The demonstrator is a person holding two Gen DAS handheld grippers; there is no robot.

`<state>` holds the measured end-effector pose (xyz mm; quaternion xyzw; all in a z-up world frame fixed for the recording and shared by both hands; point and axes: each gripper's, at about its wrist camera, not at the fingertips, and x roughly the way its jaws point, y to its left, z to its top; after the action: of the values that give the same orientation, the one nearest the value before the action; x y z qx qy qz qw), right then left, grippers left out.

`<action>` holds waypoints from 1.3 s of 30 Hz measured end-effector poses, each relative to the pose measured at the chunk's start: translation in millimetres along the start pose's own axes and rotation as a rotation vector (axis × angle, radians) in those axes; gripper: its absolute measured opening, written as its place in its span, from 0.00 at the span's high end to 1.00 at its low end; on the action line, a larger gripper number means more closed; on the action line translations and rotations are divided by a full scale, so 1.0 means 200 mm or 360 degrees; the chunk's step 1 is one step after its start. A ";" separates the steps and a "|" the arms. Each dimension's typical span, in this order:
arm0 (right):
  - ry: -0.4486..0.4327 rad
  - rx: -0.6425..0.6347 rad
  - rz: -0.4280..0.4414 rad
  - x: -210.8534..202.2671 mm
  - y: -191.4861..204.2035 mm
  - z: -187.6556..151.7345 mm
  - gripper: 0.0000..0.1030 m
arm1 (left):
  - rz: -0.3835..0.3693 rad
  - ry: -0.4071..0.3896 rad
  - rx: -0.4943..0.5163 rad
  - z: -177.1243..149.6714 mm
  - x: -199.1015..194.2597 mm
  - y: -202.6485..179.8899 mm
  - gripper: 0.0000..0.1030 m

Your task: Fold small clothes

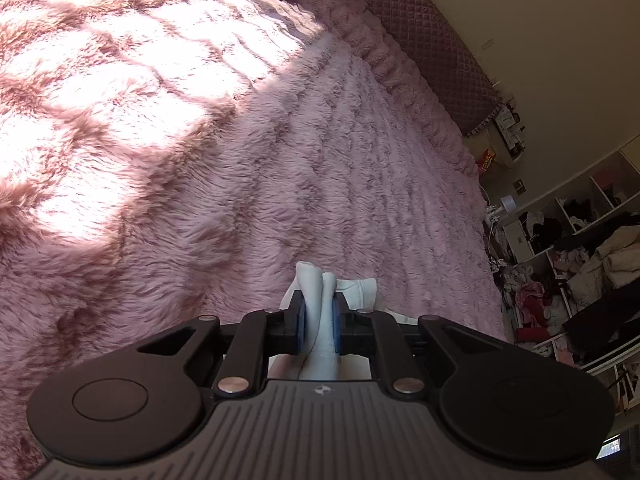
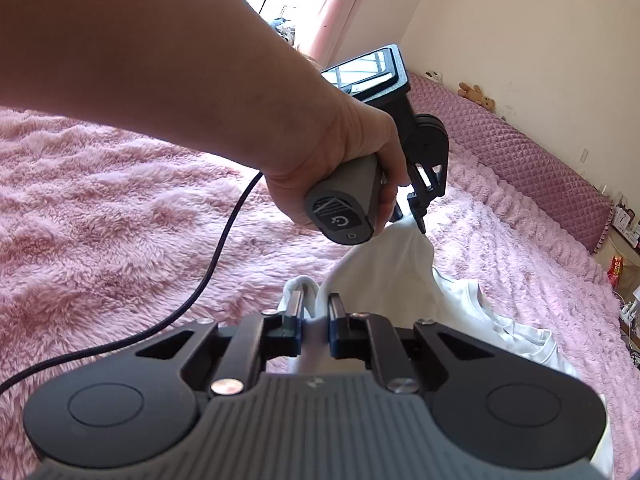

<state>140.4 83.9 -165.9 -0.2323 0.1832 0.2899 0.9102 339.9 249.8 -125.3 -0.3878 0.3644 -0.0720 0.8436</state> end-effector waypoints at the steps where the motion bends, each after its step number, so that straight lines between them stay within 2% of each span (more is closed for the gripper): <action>1: -0.0011 0.0031 -0.0013 -0.02 -0.04 0.00 0.95 | -0.0013 -0.0006 0.0012 0.00 0.00 -0.05 0.87; 7: -0.0070 0.0185 -0.0134 -0.17 -0.31 -0.02 0.95 | -0.0020 0.0027 0.0172 -0.04 0.10 -0.37 0.87; 11: -0.0095 0.0253 -0.0242 -0.25 -0.49 -0.06 0.95 | -0.0058 0.0036 0.0204 -0.09 0.19 -0.57 0.87; 13: -0.0096 0.0302 -0.0295 -0.28 -0.59 -0.09 0.96 | -0.0083 0.0027 0.0213 -0.12 0.23 -0.65 0.92; 14: -0.0092 0.0339 -0.0323 -0.30 -0.66 -0.11 0.96 | -0.0097 0.0024 0.0220 -0.14 0.25 -0.70 0.96; 22: 0.0015 0.0554 -0.0478 -0.37 -1.00 -0.37 0.97 | -0.0047 0.0152 0.0365 -0.31 0.51 -0.96 0.96; 24: 0.0069 0.0599 -0.0468 -0.37 -1.05 -0.45 0.97 | 0.0025 0.0206 0.0433 -0.35 0.58 -1.00 0.95; 27: 0.0127 0.0665 -0.0429 -0.35 -1.09 -0.57 0.97 | 0.0237 0.0200 0.0603 -0.42 0.63 -1.05 0.91; 29: 0.0148 0.0708 -0.0405 -0.33 -1.09 -0.63 0.97 | 0.0317 0.0265 0.0641 -0.46 0.67 -1.07 0.70; 35: 0.0130 0.0759 -0.0388 -0.31 -1.10 -0.65 0.97 | 0.0537 0.0374 0.0827 -0.57 0.72 -1.12 0.68; 37: 0.0120 0.0768 -0.0385 -0.30 -1.10 -0.64 0.97 | 0.0604 0.0438 0.0871 -0.62 0.76 -1.12 0.63; 39: 0.0119 0.0771 -0.0384 -0.30 -1.11 -0.63 0.97 | 0.0656 0.0473 0.0907 -0.67 0.80 -1.13 0.63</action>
<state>205.1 -169.2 -171.3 -0.0384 0.2518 0.1182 0.9598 402.3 -51.1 -114.0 -0.0414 0.5184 -0.0545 0.8524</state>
